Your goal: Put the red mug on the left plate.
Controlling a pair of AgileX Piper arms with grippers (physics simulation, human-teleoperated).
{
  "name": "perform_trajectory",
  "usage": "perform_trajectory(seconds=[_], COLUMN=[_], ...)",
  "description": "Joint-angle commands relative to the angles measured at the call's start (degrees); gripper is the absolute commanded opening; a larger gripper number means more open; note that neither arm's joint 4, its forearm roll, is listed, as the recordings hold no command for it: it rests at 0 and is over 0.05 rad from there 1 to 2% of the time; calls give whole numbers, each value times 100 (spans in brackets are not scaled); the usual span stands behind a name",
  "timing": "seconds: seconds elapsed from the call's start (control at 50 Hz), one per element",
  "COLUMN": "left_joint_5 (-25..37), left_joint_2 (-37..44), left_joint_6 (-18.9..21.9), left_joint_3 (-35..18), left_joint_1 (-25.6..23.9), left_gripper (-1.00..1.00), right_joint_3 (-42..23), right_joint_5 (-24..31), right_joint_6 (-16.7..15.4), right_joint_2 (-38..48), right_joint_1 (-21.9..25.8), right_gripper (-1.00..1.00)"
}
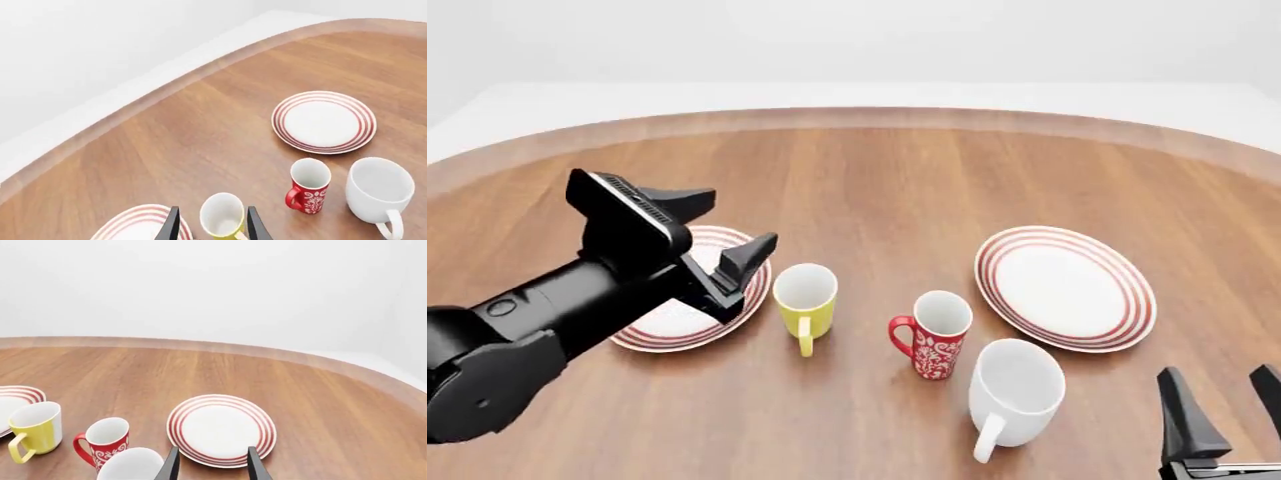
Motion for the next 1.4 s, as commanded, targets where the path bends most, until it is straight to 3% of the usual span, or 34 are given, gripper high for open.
perform_trajectory(seconds=[0.02,0.28,0.34,0.6,0.82,1.06,1.4], left_joint_5=[110,129,258,571,608,815,1000], left_joint_2=[798,1434,1531,2166,2580,2735,2987], left_joint_6=[88,130,97,328,306,134,311], left_joint_3=[-464,-810,-879,-1352,-1507,-1351,-1580], left_joint_1=[-368,-446,-696,-569,-688,-1156,-1351], left_gripper=[100,100,100,100,100,100,100], right_joint_3=[-1,-1,0,-1,-1,-1,-1], right_joint_5=[-8,-33,-35,-48,-37,-32,-61], right_joint_6=[8,7,13,12,22,34,12], right_joint_2=[0,2,4,2,5,0,1], right_joint_1=[3,12,14,1,-8,-35,-33], right_gripper=[100,100,100,100,100,100,100])
